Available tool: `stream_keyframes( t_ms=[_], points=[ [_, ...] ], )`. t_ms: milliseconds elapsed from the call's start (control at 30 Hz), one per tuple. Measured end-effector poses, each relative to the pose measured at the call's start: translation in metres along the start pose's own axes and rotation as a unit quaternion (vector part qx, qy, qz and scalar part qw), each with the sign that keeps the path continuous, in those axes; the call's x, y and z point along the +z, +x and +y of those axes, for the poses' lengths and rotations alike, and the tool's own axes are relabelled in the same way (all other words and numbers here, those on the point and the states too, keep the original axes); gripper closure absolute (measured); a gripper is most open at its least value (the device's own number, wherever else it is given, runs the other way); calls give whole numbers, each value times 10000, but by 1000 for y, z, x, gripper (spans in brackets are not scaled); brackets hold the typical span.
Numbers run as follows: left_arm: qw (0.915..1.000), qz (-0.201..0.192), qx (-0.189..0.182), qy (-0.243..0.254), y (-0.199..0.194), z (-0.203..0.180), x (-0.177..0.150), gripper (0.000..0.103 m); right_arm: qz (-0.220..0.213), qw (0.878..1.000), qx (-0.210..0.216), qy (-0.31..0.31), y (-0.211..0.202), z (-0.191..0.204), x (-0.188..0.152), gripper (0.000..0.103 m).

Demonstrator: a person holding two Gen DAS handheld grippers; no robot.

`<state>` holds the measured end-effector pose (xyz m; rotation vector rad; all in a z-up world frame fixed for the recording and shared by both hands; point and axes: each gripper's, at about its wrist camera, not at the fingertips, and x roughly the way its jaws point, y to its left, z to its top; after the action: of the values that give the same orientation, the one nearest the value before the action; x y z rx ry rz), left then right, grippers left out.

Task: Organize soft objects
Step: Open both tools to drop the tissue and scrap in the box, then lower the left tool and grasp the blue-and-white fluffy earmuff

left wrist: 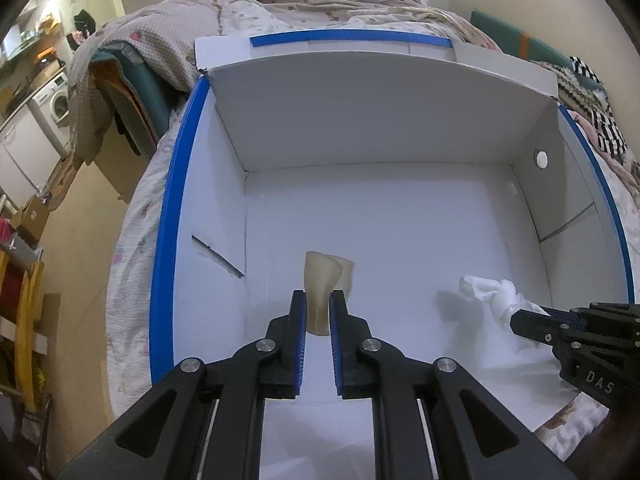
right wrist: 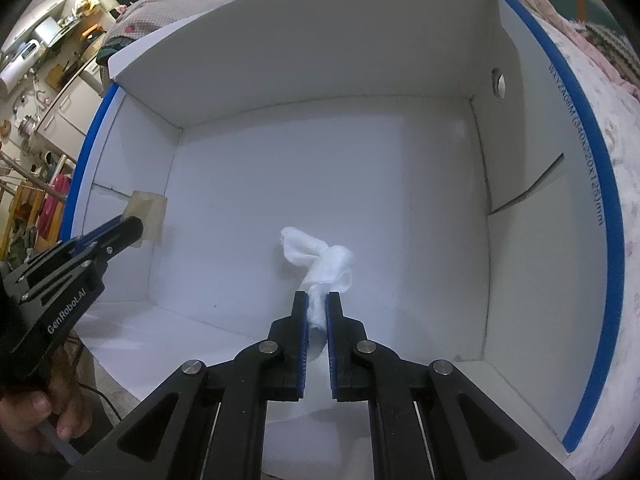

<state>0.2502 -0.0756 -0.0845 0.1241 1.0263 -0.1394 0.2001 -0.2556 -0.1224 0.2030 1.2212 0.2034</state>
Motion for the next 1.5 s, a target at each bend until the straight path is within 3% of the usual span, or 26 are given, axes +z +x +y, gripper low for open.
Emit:
stream_keyframes(
  t_ms=[133,233,367,400,433,500,533,667,767,867,1033,1200,1500],
  points=[
    [10000,-35,6,5,-2,0,1,88,-44,9999,76,53,-2,-4,1,93],
    [10000,-71,18,-10,-4,0,1,88,-68,9998,129,159,-4,-9,2,87],
    [9999,-102,35,16,-7,-1,1,82,-125,9992,218,296,-5,-13,3,67],
    [9999,-112,48,21,-8,-2,1,75,-143,9991,251,314,-6,-13,4,56],
    [9999,-132,50,22,-9,-2,1,71,-146,9990,282,313,-6,-12,6,51],
    [9998,-200,56,11,-12,-1,1,53,-217,9987,361,288,-6,-7,8,48],
    [9997,-244,72,5,-15,0,1,50,-254,9987,351,266,-9,-6,9,46],
    [9993,-361,80,-10,-22,1,2,48,-425,9980,370,295,-14,-2,12,30],
    [9990,-396,203,0,-25,0,2,47,-568,9957,532,496,-21,-7,12,11],
    [9988,-432,240,-9,-29,0,0,46,-770,9933,613,608,-27,-11,10,2],
    [9984,-486,283,-98,-39,2,-3,41,-1099,9912,512,524,-39,-10,7,0],
    [9951,-625,745,-197,-52,6,-6,34,-1731,9849,-91,-45,-57,0,-4,0],
    [9950,-765,423,-485,-80,19,-14,33,-1931,9809,-151,186,-78,-11,-16,0]
  ],
)
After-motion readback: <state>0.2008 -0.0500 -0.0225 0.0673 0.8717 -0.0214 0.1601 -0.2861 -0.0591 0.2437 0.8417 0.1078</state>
